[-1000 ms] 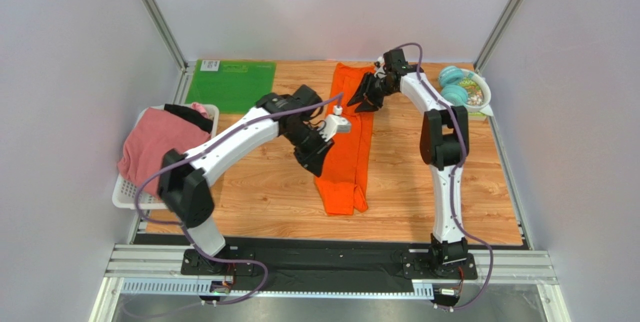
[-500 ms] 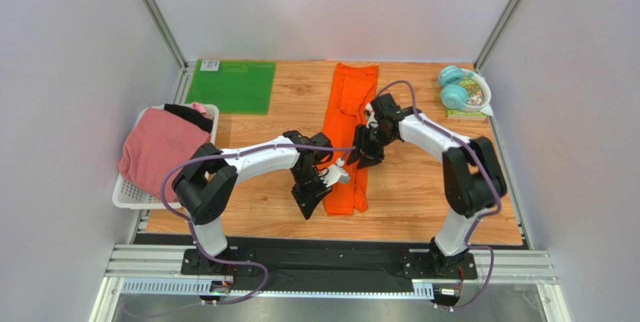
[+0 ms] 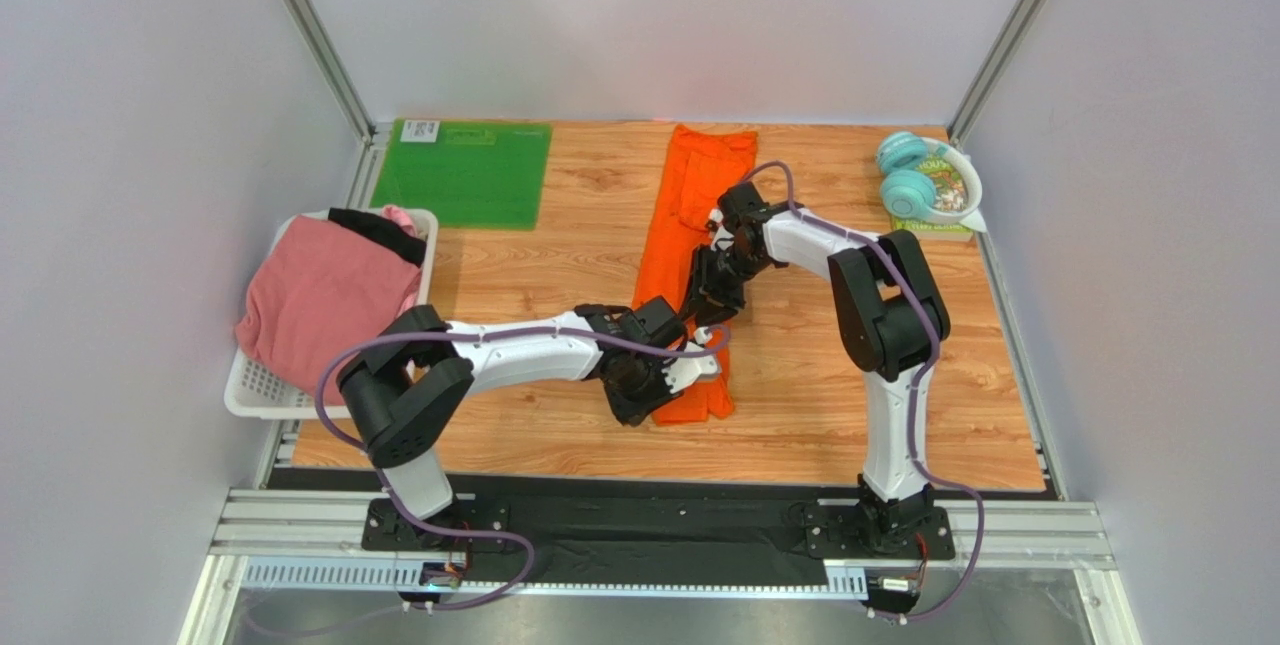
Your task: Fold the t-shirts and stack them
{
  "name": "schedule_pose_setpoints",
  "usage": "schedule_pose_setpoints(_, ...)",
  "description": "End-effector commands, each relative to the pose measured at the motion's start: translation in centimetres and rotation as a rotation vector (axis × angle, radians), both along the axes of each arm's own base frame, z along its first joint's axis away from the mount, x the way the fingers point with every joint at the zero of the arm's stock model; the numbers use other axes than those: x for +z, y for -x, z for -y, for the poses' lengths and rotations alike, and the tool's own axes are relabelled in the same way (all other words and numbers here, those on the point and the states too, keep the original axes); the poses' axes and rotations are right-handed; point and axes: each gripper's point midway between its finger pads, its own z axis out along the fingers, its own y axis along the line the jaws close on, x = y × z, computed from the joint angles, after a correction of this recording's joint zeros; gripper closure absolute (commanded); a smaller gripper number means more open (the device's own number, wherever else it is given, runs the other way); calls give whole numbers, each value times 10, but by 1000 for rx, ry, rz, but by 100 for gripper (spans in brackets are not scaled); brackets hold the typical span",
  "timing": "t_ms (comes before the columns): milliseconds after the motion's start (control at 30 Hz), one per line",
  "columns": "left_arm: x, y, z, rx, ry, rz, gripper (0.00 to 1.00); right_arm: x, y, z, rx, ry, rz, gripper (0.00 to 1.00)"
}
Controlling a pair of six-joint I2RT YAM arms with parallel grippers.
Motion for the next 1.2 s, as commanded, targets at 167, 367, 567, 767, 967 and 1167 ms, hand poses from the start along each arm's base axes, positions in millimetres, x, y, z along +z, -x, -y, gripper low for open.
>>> schedule_pose_setpoints(167,36,-34,28,35,111,327,58,-18,4,-5,9,-31,-29,64)
schedule_pose_setpoints(367,44,-30,27,75,135,353,43,-21,8,-3,11,-30,-38,66)
schedule_pose_setpoints(567,15,-1,19,29,56,209,39,-27,14,-1,10,-28,-51,66)
schedule_pose_setpoints(767,0,6,10,9,-7,169,33,-28,15,0,15,-31,-52,67)
schedule_pose_setpoints(967,-10,-2,14,0,-43,185,27,-26,14,3,16,-42,-51,68)
schedule_pose_setpoints(1167,-7,-11,30,-38,-20,207,46,-24,17,4,22,-42,-47,68)
